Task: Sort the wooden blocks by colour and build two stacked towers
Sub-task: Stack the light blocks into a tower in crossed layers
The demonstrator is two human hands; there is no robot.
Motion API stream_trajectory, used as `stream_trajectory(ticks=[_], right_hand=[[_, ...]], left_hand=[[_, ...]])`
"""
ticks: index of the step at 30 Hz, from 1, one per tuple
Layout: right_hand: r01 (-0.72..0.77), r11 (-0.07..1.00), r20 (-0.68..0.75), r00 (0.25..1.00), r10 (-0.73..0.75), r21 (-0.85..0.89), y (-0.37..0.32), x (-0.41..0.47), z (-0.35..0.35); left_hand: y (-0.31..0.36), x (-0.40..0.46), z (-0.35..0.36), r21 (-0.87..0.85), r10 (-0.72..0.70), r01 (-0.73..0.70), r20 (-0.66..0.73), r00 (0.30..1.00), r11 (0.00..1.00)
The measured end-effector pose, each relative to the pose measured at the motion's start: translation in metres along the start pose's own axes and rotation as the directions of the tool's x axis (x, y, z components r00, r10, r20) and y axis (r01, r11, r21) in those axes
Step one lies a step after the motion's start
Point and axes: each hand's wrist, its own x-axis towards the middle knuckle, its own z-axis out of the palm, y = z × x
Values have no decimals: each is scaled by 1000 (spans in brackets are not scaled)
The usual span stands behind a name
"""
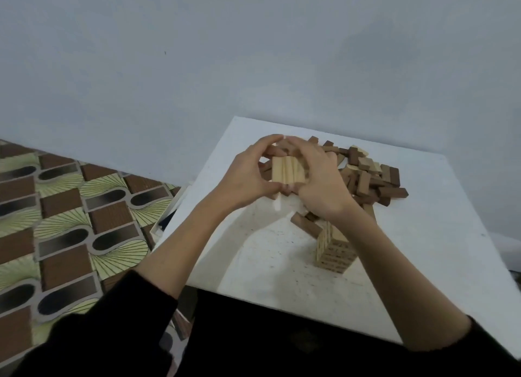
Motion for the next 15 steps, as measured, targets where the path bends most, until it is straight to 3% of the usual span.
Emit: stream_trajectory(ticks=[4,15], right_hand=[[-13,999,18,1000,14,-34,12,-16,-27],[-102,991,45,994,98,92,51,-67,-69]], left_hand=[[17,0,21,-9,41,-41,65,997,999],[38,-6,65,58,54,-70,247,967,996]])
